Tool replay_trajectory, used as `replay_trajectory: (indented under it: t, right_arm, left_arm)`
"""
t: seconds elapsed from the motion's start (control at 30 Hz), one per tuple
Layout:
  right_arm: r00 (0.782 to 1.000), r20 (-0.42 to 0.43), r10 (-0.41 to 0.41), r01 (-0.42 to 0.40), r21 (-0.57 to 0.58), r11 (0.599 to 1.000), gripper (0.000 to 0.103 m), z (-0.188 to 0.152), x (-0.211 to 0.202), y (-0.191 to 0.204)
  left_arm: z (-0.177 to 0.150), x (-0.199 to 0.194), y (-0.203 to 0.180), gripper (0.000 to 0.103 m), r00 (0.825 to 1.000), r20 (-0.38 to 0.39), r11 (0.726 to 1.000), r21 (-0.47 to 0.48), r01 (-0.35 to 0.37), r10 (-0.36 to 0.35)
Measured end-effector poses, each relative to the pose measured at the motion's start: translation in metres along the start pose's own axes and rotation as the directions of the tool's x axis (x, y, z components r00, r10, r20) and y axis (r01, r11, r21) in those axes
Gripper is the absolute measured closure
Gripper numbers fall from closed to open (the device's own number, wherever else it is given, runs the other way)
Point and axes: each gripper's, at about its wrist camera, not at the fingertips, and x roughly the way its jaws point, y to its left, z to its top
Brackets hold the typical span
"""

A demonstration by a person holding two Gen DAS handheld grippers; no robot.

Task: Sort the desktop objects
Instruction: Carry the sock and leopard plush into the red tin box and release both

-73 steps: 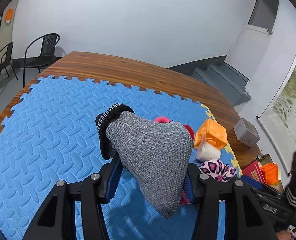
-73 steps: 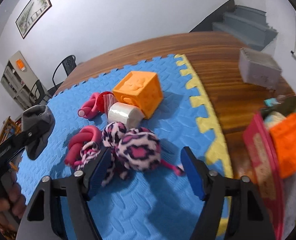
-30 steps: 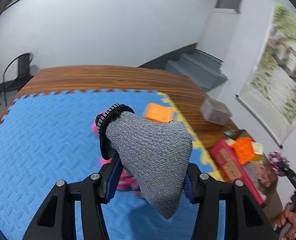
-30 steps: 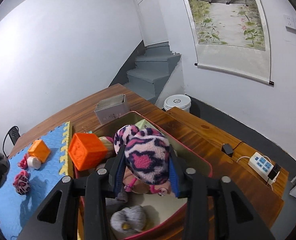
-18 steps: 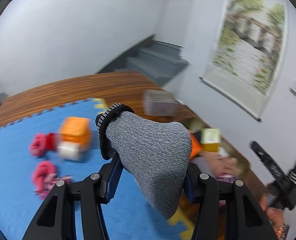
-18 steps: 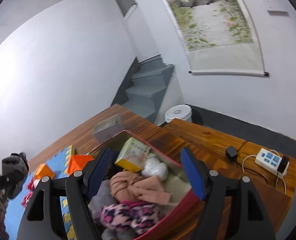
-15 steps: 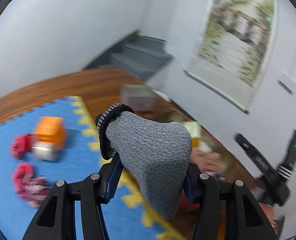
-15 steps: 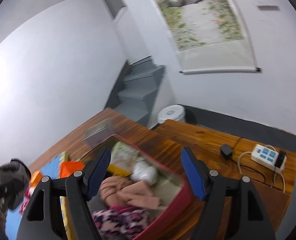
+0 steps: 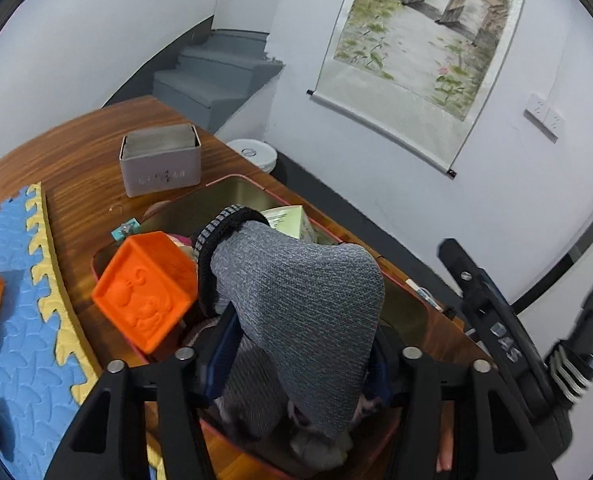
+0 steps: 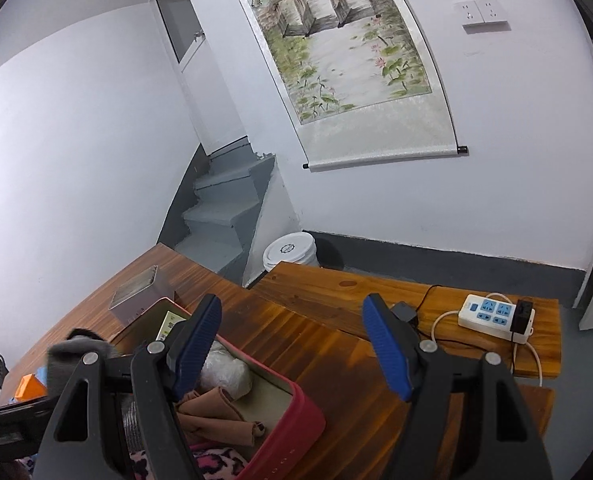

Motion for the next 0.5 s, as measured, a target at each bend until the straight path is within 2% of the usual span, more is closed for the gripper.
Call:
replay_trajectory:
  t: [0.2,0.33,0.37,0.43,0.5]
  right_arm:
    - [1.000,-0.008,-0.011,0.011,0.012,1.000,0.026,0.000,0.004,-0.005]
    - [1.000,-0.011,-0.014,0.014,0.014,1.000,0.025,0.000,0.005,-0.006]
    - [1.000,-0.011,-0.016,0.016,0.013,1.000,0.025,0.000,0.005,-0.006]
    - [1.000,-0.009,-0.021,0.021,0.016,1.000,0.025,0.001,0.005,-0.007]
    - [1.000,0.004,-0.031,0.031,0.021,0.999,0.025,0.001,0.003,-0.009]
  left_arm:
    - [-0.002,0.006,0.003,0.040,1.000,-0.021,1.000,-0.015,-0.007,0.007]
    - [-0.004,-0.013,-0.001,0.037,1.000,0.024,1.000,0.011,-0.009,0.009]
    - [-0.004,-0.018,-0.001,0.025,0.999,0.039,1.000,0.013,-0.006,0.005]
    - [-0.003,-0.030,-0.001,0.012,0.997,0.082,1.000,0.014,-0.011,0.010]
    - [-0.002,-0.043,0.000,0.012,0.992,0.126,1.000,0.015,-0.023,0.021]
